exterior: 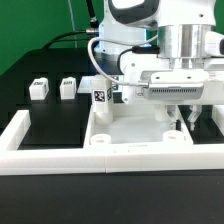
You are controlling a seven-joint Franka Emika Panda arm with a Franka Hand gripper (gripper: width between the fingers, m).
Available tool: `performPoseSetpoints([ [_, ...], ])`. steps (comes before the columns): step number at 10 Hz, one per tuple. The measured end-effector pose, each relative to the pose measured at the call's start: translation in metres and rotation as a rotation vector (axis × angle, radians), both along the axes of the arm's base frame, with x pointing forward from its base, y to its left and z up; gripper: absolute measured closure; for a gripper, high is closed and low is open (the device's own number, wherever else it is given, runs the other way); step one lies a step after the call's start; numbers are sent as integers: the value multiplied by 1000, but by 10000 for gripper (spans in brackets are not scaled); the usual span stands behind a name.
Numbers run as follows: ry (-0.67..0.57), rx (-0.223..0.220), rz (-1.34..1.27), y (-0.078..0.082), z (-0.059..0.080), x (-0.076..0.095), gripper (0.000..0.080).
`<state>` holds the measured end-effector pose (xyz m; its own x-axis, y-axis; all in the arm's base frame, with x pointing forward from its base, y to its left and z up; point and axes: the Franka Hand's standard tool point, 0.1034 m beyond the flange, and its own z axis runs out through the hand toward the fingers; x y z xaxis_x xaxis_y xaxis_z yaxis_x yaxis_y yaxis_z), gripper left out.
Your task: Assemble square table
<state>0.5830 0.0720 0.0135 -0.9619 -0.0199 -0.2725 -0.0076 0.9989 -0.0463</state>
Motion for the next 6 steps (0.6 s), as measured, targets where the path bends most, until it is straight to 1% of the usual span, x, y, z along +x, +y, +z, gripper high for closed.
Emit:
performPoseSetpoints([
  [3, 2, 1, -3, -1, -1, -1, 736],
  [4, 6, -2, -1, 3, -1, -1, 736],
  [6, 29, -18, 28, 29, 1, 1, 736],
])
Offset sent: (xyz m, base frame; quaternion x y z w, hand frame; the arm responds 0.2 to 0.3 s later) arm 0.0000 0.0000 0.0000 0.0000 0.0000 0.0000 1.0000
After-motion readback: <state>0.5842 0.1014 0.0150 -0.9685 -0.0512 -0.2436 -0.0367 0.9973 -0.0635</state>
